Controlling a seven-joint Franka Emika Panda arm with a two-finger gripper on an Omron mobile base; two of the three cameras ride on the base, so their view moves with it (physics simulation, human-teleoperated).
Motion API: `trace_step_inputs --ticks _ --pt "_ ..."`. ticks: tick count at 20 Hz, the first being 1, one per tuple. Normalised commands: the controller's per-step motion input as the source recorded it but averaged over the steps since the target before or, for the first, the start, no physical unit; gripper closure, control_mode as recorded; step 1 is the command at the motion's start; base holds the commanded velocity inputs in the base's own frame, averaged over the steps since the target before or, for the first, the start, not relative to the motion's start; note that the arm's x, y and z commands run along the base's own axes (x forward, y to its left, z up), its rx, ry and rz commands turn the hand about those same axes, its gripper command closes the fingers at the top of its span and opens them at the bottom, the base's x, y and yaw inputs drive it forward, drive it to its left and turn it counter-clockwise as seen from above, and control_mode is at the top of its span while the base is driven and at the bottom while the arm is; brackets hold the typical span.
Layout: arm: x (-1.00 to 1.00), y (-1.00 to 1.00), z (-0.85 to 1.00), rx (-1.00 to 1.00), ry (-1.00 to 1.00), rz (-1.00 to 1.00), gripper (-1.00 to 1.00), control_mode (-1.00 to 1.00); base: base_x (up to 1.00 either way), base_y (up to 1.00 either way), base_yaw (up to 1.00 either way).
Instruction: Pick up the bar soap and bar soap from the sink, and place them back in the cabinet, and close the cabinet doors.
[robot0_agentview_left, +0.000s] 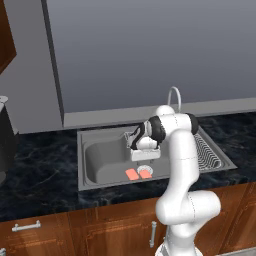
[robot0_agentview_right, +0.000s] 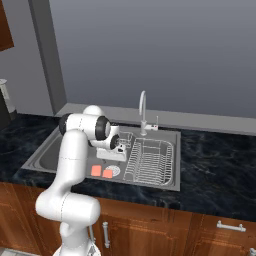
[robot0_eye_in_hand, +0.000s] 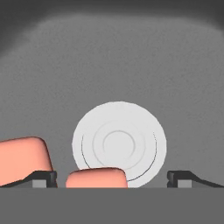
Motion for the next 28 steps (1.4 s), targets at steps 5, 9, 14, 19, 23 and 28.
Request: trace_step_inputs --ticks 5,9,14,19,23,28 --pt "-0.02 0.0 0.0 0.0 0.0 0.0 -1.0 -1.0 0.0 0.0 0.0" --pt "-0.08 0.0 0.0 0.0 0.0 0.0 -1.0 -1.0 0.0 0.0 0.0" --pt "-0.11 0.0 0.0 0.0 0.0 0.0 -1.0 -1.0 0.0 0.0 0.0" --pt "-0.12 0.0 0.0 0.0 0.0 0.0 -1.0 -1.0 0.0 0.0 0.0" --pt "-0.13 0.0 0.0 0.0 0.0 0.0 -1.0 -1.0 0.0 0.0 0.0" --pt "-0.12 0.02 0.0 0.0 0.0 0.0 -1.0 -1.0 0.0 0.0 0.0"
